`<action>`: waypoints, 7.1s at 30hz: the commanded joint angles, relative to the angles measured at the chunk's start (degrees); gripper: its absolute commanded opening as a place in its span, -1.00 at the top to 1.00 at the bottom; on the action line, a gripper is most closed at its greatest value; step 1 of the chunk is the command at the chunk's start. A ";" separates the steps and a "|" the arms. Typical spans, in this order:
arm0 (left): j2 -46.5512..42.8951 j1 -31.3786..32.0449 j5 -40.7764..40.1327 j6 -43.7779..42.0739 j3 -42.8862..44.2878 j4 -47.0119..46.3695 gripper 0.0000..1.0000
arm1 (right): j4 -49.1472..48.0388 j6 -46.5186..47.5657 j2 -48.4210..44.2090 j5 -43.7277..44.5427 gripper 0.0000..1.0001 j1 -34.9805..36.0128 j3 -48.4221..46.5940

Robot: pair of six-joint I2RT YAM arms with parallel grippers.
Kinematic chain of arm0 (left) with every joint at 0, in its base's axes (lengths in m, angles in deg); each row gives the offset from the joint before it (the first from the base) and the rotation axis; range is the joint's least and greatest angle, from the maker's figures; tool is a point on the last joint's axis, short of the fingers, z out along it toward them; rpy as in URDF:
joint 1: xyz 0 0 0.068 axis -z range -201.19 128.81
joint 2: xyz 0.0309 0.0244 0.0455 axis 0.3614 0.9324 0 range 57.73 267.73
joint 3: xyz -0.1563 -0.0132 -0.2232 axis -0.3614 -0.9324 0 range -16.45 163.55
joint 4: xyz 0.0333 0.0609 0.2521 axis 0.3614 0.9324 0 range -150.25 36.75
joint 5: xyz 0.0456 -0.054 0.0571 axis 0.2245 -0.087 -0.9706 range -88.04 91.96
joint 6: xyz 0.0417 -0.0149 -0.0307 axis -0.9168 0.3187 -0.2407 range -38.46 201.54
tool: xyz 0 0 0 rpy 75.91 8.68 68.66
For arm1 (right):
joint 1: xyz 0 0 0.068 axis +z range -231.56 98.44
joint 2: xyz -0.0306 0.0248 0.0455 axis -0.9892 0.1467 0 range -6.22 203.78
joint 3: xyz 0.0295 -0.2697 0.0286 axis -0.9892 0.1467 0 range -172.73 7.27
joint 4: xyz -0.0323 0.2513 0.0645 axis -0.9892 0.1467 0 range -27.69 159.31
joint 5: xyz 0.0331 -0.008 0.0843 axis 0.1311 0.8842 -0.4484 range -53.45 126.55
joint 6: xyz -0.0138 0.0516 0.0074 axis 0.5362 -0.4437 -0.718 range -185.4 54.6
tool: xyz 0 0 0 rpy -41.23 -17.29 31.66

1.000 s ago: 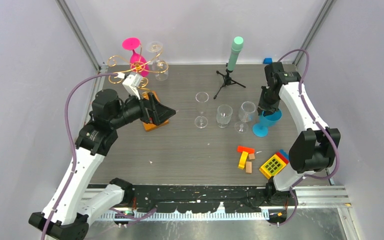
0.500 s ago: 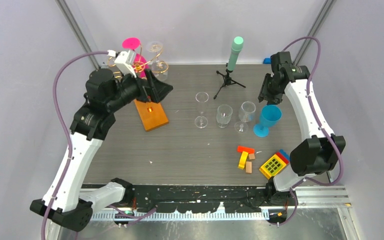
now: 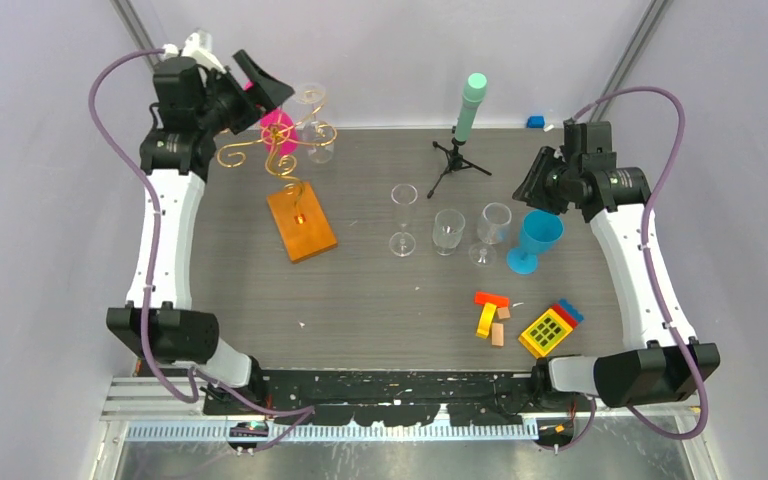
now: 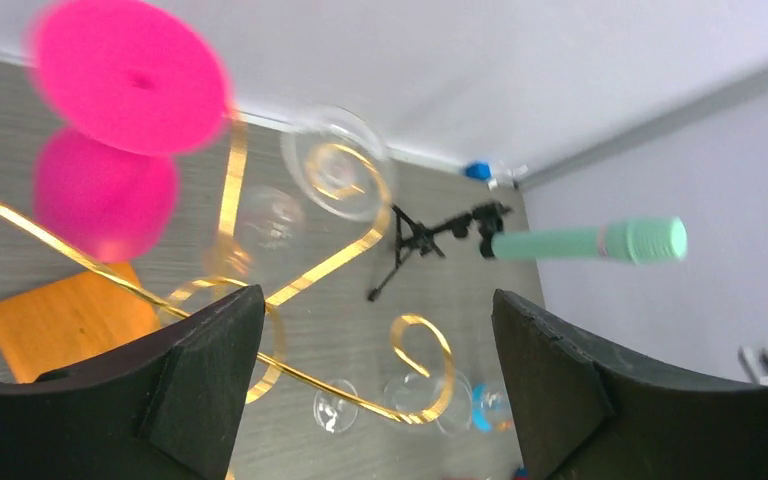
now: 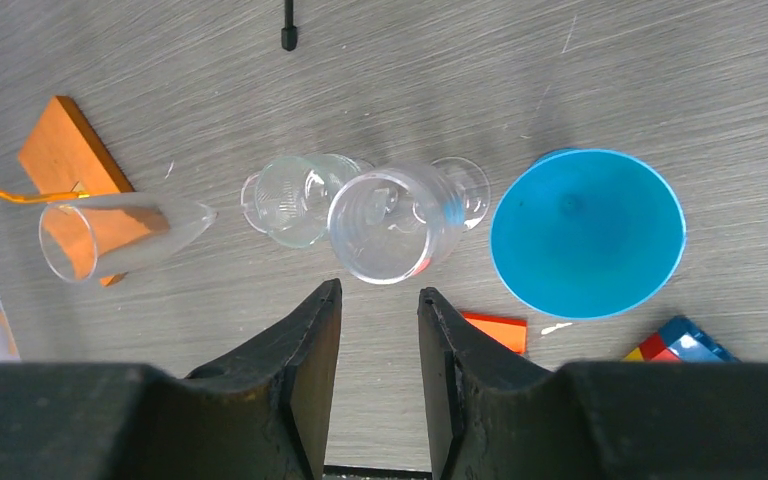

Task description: Take the wine glass off the wine glass rack

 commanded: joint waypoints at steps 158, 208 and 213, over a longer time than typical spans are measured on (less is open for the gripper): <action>-10.08 -21.38 25.82 45.76 -4.52 -50.99 1.00 | -18.96 -8.64 -20.72 -17.95 -0.62 -0.01 17.25; -15.88 25.04 7.65 75.80 -28.64 -72.14 1.00 | -97.75 -53.33 -23.42 -28.02 -0.78 10.26 33.56; -15.37 25.98 6.49 75.85 -29.03 -72.16 1.00 | -100.87 -53.09 -22.86 -28.86 -0.71 14.29 32.61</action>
